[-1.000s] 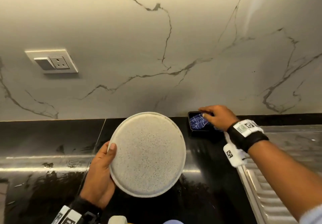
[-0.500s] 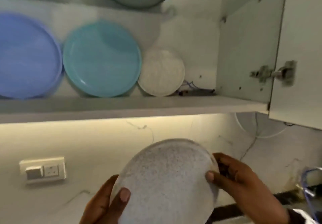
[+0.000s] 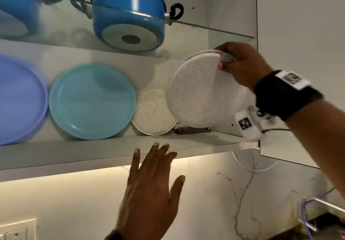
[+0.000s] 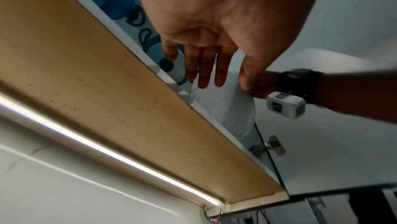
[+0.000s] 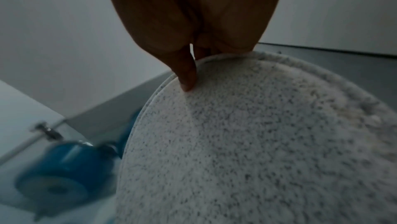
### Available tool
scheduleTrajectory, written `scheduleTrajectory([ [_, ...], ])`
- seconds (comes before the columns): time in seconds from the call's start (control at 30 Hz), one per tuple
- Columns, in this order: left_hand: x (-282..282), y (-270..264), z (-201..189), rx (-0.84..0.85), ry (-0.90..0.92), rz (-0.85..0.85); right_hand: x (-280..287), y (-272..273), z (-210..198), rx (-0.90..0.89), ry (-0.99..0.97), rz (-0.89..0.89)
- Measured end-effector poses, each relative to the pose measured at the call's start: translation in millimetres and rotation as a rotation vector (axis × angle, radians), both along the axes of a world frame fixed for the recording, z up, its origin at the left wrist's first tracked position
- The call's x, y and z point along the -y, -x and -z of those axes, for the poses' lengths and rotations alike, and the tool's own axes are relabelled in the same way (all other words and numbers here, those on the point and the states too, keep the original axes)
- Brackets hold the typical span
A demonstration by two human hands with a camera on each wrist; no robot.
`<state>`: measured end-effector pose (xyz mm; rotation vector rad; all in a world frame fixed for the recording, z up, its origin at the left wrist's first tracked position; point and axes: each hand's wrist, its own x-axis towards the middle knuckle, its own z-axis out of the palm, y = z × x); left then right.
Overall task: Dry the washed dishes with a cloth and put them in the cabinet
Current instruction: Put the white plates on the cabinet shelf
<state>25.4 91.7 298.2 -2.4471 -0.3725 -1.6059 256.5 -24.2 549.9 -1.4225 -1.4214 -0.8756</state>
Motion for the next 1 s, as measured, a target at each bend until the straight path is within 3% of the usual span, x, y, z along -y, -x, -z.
scheduleTrajectory([
  [0.17, -15, -26, 4, -0.181, -0.057, -0.246, -78, -38, -17, 0.048, 0.281, 0.164],
  [0.37, -27, -36, 11, -0.104, -0.143, -0.364, -135, -66, -27, 0.062, 0.454, 0.207],
  [0.7, -41, -43, 16, 0.029, -0.293, -0.421, -185, -87, -26, 0.064, 0.535, 0.385],
  [1.0, -44, -45, 15, 0.082, -0.331, -0.416, -193, -88, -15, 0.239, 0.647, 0.594],
])
